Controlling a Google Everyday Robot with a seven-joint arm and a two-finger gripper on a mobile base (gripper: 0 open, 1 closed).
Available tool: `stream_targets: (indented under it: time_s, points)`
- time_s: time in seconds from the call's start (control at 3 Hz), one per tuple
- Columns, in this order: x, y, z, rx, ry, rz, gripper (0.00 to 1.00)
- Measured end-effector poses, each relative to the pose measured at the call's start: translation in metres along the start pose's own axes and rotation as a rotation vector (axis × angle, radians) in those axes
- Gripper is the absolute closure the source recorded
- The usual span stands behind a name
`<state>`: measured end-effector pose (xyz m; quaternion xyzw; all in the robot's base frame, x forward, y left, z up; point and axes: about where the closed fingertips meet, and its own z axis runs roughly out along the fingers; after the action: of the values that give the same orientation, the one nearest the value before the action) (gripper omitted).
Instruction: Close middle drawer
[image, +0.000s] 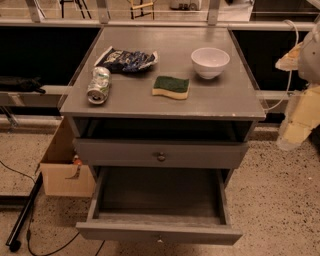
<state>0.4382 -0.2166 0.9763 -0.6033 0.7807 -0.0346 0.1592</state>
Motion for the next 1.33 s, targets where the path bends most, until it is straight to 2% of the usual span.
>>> stream_targets:
  time_s: [0.33,0.67,1.0,1.33]
  points:
    - [0.000,0.000,0.000,0.000,0.000,0.000,0.00]
    - [0.002,0.010,-0.003,0.019,-0.036,0.030,0.00]
    - [0.013,0.035,0.012,0.023,-0.105,0.107,0.00]
    - [0.015,0.072,0.036,0.019,-0.202,0.232,0.00]
